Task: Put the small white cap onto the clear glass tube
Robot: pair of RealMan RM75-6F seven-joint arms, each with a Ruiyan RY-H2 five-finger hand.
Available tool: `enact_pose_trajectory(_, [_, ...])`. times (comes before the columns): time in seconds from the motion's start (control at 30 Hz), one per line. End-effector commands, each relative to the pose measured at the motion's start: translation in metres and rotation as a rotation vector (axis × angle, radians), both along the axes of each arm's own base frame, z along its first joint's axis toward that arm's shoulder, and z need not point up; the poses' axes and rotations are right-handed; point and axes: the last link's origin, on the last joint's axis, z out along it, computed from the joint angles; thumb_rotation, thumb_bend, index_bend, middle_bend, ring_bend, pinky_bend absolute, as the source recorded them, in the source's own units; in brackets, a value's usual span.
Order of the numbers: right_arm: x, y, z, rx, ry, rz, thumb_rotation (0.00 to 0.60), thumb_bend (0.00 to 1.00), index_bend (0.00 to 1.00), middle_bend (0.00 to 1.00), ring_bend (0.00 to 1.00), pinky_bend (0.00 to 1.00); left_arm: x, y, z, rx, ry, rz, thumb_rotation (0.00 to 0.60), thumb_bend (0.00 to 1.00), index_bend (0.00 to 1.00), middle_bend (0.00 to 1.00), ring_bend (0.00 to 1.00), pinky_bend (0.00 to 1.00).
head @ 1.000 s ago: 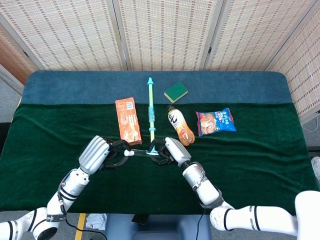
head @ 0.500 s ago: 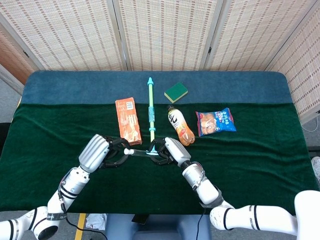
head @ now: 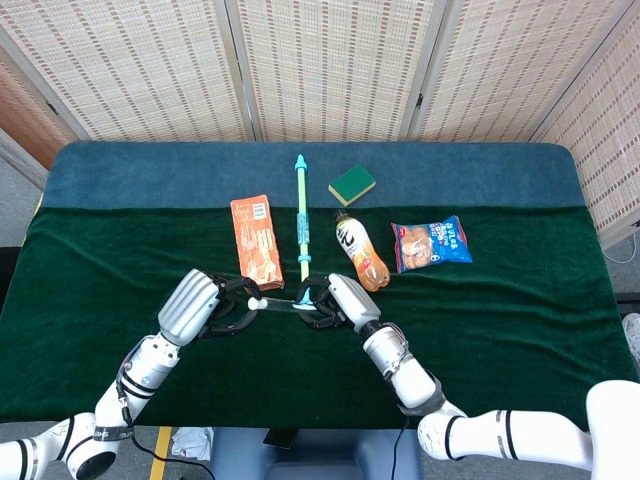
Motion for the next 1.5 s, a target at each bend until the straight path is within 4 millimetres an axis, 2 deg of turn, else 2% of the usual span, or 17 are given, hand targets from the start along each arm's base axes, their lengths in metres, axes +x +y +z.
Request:
enact_pose_trajectory(0.03, [0.000,0.000,-0.001,0.004,-0.004,-0.001,0.600,0.72,0.92,1.00,1.00,1.00,0.000,0.000,-0.001,-0.003,-0.004,0.001,0.600,0.44,0.63,1.00,0.88,0.81])
enact_pose_trajectory(0.57, [0.006,0.002,-0.003,0.003,-0.066,0.018,0.600,0.72,0.91,1.00,1.00,1.00,-0.002,0.004,-0.002,-0.077,-0.099,0.050,0.600,0.44,0.64,1.00,0.88,0.81])
enact_pose_trajectory(1.03, [0.007,0.003,-0.005,-0.006,-0.070,0.021,0.600,0.72,0.92,1.00,1.00,1.00,-0.005,0.005,-0.004,-0.083,-0.091,0.053,0.600,0.44,0.64,1.00,0.88,0.81])
enact_pose_trajectory(1.1, [0.006,0.003,-0.005,-0.004,-0.064,0.019,0.600,0.71,0.92,1.00,1.00,1.00,-0.006,0.005,-0.004,-0.087,-0.080,0.054,0.600,0.44,0.58,1.00,0.88,0.81])
enact_pose_trajectory(1.2, [0.004,0.003,-0.006,-0.005,-0.048,0.020,0.600,0.72,0.92,1.00,1.00,1.00,-0.007,0.005,-0.004,-0.096,-0.062,0.056,0.600,0.43,0.31,1.00,0.87,0.81])
enact_pose_trajectory(1.3, [0.001,0.003,-0.004,-0.009,-0.020,0.026,0.600,0.72,0.92,1.00,1.00,1.00,-0.009,0.006,-0.002,-0.101,-0.036,0.059,0.600,0.41,0.16,1.00,0.85,0.81])
enact_pose_trajectory(1.5, [-0.022,0.006,0.000,-0.025,0.116,0.041,0.600,0.71,0.92,1.00,1.00,1.00,-0.018,0.006,0.005,-0.084,0.006,0.070,0.600,0.36,0.11,0.95,0.79,0.81])
